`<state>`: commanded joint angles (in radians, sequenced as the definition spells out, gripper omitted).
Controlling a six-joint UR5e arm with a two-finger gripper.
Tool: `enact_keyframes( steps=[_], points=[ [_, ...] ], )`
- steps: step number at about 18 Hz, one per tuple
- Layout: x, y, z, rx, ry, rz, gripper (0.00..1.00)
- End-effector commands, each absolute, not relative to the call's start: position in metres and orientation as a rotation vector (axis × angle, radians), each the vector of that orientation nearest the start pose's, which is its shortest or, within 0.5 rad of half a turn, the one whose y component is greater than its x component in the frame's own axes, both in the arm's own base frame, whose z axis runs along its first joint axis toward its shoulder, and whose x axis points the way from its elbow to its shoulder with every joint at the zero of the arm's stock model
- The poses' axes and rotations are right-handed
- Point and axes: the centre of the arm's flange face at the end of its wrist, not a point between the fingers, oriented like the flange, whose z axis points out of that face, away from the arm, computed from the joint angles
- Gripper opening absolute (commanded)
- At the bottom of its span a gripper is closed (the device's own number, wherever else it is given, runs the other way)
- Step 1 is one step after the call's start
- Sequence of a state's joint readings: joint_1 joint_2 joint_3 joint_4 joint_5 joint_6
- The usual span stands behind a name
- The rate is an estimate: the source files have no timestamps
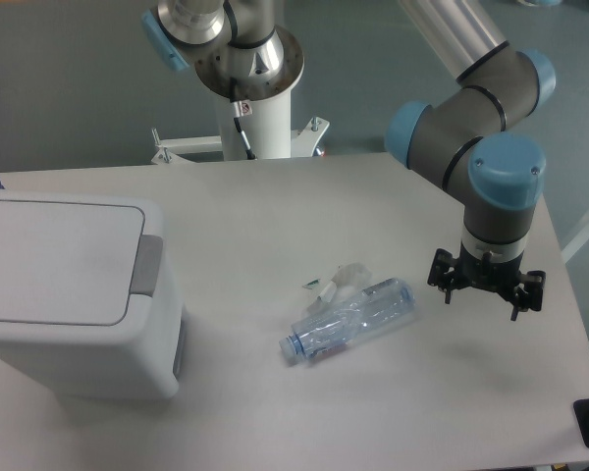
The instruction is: Open the trash can
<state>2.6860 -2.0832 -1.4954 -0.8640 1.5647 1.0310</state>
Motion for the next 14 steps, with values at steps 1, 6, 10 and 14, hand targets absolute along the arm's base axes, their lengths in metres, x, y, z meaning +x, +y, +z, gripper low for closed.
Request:
enact_keyframes(
  steps=[1, 6, 10, 14],
  points=[
    [-0.555, 0.422, 0.294, -2.961, -0.175, 0.377, 1.00],
    [-0.543, 0.439, 0.310, -2.826, -0.402, 0.335, 1.00],
    [-0.509, 0.469, 0.347, -2.705, -0.589, 0.297, 1.00],
    [-0.478, 0.503, 0.384, -2.570, -0.670, 0.196, 1.00]
  ],
)
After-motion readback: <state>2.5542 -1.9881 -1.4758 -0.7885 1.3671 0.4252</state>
